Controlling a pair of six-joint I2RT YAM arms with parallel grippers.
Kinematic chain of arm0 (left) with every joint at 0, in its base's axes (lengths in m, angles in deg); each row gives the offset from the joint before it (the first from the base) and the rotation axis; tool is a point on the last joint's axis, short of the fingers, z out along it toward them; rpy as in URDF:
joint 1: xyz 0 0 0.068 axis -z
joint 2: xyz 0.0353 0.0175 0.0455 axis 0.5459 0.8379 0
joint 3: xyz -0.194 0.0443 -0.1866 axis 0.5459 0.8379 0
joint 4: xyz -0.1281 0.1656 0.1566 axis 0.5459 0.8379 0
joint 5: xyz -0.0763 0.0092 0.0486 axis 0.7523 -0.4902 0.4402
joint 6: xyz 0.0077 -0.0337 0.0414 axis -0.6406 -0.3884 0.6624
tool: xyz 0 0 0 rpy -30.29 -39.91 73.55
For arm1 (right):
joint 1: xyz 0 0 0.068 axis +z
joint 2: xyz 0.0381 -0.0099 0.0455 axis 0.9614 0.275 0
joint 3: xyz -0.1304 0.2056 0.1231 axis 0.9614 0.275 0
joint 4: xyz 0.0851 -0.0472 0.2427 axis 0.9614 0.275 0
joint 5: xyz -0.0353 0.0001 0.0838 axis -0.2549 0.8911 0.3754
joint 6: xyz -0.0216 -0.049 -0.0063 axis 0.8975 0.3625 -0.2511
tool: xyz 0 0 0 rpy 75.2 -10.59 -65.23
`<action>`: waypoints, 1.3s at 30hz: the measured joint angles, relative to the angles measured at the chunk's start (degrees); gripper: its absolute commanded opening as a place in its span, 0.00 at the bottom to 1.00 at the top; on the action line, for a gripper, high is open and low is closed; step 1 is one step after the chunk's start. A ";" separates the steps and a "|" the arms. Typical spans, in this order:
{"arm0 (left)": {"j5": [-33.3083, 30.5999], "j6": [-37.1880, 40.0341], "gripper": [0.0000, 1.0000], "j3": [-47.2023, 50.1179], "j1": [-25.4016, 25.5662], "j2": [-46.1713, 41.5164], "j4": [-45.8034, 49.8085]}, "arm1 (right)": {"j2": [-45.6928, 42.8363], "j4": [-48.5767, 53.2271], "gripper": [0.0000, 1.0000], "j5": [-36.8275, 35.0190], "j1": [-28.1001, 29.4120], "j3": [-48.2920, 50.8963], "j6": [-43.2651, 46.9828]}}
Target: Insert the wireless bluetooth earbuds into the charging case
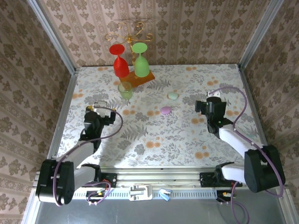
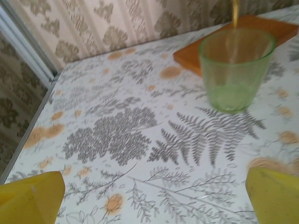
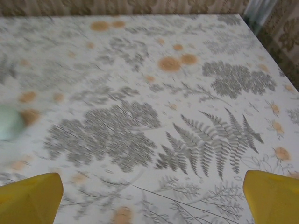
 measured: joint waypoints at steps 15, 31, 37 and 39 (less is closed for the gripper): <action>9.35 -4.57 1.00 -3.04 -11.80 22.18 -16.09 | 15.50 -30.18 1.00 14.78 -7.02 8.63 4.61; 4.63 -4.63 1.00 -4.61 -7.87 24.83 -16.85 | 15.67 -32.48 1.00 17.38 -8.33 8.72 4.20; 4.39 -4.61 1.00 -4.61 -7.87 24.83 -16.85 | 15.67 -32.48 1.00 17.38 -8.33 8.72 4.20; 4.42 -4.61 1.00 -4.63 -7.87 24.83 -16.85 | 15.67 -32.48 1.00 17.38 -8.33 8.72 4.20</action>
